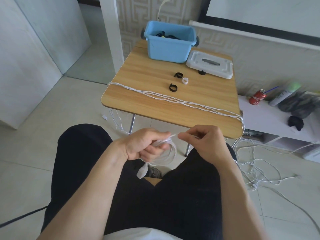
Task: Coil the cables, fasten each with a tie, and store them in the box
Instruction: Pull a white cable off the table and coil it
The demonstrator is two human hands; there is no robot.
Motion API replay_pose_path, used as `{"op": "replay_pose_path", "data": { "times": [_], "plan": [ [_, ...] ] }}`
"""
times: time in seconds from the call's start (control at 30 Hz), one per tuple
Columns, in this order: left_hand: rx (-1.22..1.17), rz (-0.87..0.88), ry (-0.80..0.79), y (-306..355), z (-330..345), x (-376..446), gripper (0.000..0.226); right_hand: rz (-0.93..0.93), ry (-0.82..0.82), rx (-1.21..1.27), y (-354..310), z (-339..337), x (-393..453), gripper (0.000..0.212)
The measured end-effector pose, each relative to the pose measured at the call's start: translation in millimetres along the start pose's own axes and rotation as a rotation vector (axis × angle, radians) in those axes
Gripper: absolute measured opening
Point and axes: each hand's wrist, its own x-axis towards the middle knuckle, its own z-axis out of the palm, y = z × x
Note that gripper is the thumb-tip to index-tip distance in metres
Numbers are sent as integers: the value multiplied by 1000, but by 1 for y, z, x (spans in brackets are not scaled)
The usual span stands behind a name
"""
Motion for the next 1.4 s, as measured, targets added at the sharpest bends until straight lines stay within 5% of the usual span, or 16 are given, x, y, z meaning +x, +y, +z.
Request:
{"op": "replay_pose_path", "data": {
  "times": [0.33, 0.43, 0.67, 0.9, 1.0, 1.13, 1.27, 1.4],
  "plan": [
    [-376, 55, 20, 10, 2, -10, 46, 23, 106, 20, 7, 9, -1, 39],
    [-427, 154, 75, 14, 1, -12, 46, 67, 15, -12, 9, 14, -3, 47],
    [-1006, 577, 399, 17, -4, 4, 42, 172, -262, -236, 22, 16, -5, 35],
    [-633, 566, 925, 2, -21, 11, 22, 91, -538, -256, 1, 26, -20, 34],
    [-171, 387, 1032, -6, -19, 17, 31, -1, -477, -251, -9, 25, -19, 28],
    [290, 127, 774, -9, -8, 20, 46, -49, -325, -215, -18, 15, -14, 12],
    [137, 61, 490, -9, -1, 18, 29, -46, -67, -151, -17, 7, -8, 8],
    [160, 15, 342, -8, 4, 14, 34, -32, 50, -44, -10, 3, -6, 13]
  ]
}}
